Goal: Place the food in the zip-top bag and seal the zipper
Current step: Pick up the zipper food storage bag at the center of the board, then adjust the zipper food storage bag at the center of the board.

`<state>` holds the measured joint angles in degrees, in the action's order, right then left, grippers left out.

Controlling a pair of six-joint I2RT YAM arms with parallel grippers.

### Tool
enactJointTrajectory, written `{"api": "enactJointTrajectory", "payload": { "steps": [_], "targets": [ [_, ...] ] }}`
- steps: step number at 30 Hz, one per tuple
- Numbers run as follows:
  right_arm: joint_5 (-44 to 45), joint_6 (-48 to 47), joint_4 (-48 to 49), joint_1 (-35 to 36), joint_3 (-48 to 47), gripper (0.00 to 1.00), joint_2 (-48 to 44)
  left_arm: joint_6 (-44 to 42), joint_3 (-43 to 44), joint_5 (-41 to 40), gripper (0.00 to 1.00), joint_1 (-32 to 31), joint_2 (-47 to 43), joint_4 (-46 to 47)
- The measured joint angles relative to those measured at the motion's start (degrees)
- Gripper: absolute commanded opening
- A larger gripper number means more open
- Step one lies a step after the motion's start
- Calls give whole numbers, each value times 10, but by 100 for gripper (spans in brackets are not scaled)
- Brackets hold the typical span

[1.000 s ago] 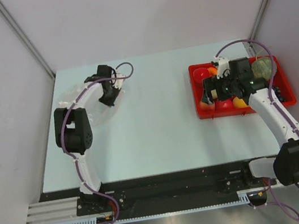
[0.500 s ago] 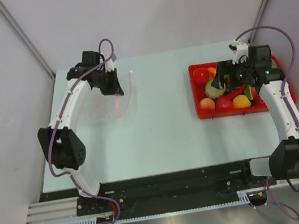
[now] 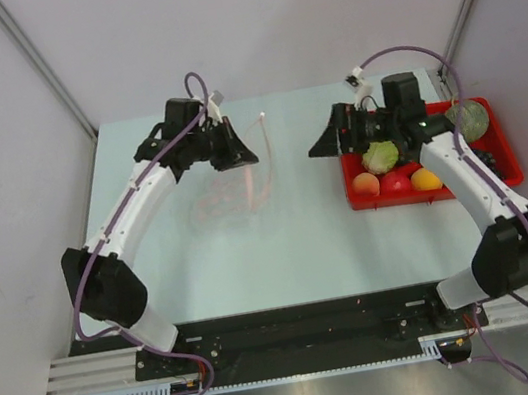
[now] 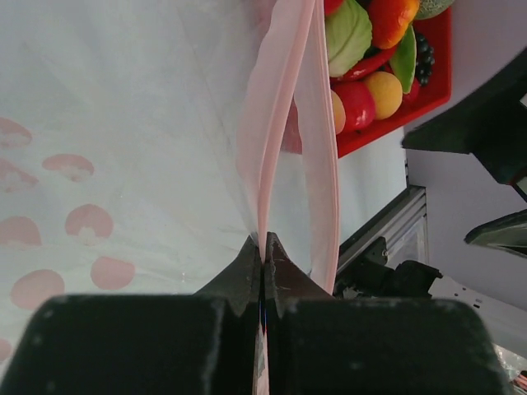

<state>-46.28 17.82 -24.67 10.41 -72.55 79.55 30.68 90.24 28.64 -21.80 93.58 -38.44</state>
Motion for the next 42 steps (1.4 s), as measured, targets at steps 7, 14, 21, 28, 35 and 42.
{"api": "enactJointTrajectory", "payload": {
  "steps": [7, 14, 21, 28, 35, 42],
  "targets": [
    [18, 44, 16, 77, -64, 82, 105, 61, -50, -62, 0, -73, -4, 65],
    [106, 31, 4, 134, -65, 19, 126, 85, -63, -76, 0, -85, -4, 105],
    [154, 4, -19, 132, -58, 0, 125, 56, -74, -118, 37, -67, -18, 67],
    [147, -10, -33, 143, -43, 0, 111, 7, -75, -132, 43, -47, -50, 44],
    [132, -9, -33, 164, -42, 0, 101, -3, -80, -88, 48, -54, -52, 46],
    [103, 8, -23, 162, -42, 0, 100, -11, -112, -56, 41, -70, -63, 46]
  ]
}}
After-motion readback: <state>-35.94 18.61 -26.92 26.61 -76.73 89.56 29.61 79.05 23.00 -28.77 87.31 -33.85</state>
